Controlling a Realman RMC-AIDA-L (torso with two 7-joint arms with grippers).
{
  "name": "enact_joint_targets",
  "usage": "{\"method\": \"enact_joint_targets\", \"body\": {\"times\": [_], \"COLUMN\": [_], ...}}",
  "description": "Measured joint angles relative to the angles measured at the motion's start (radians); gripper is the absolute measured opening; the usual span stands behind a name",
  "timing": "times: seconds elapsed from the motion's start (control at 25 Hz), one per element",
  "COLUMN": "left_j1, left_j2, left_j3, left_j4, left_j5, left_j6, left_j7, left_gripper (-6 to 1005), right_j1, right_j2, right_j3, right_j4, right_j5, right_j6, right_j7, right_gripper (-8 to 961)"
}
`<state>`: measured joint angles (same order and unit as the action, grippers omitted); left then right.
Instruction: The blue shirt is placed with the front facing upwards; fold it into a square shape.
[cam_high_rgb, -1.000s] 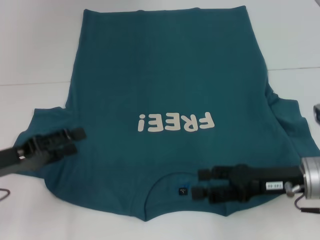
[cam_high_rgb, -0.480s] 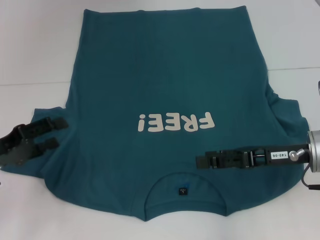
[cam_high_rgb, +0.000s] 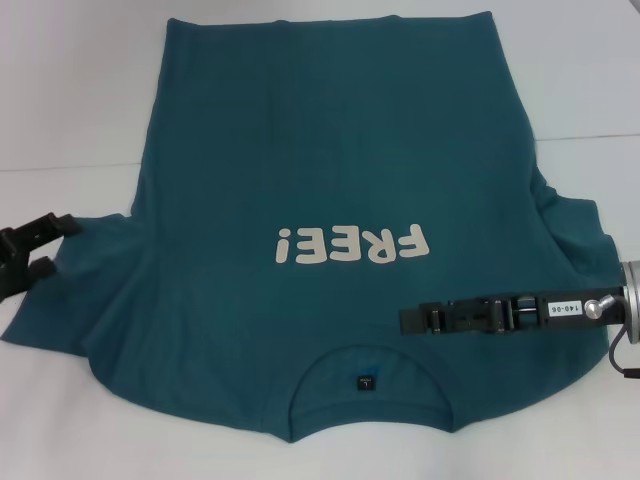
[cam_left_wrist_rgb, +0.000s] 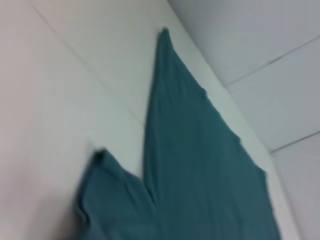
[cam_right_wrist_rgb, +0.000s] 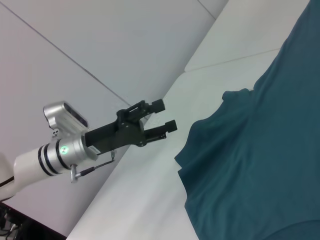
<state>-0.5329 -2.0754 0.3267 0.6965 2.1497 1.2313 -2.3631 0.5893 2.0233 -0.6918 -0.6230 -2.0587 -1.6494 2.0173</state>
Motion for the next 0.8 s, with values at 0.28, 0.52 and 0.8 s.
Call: {"method": "enact_joint_targets", "body": {"times": [0.28,0.52,0.8], "left_j1": [-0.023,-0.037,-0.053], "left_j2": [0.004,0.009,0.016], "left_j3": [0.083,0.104,0.108], "left_j4": [0.0,-0.036,-0.094], "left_j5": [0.0,0.001,0.026], "left_j6": [-0.145,-0.242,-0.324], "left_j7": [0.113,0.176,0.169], "left_gripper": [843,843,843], "right_j1": [0.0,-0.002,-0.005], "right_j2": [0.0,0.0,0.0], "right_j3": [-0.006,-0.005,-0.001], "right_j4": [0.0,0.0,0.0], "right_j5": [-0.001,-0.002,-0.002], "right_j6": [0.011,0.014,0.016], "right_j7": [0.001,0.001,0.001], "right_gripper": [945,945,945]}}
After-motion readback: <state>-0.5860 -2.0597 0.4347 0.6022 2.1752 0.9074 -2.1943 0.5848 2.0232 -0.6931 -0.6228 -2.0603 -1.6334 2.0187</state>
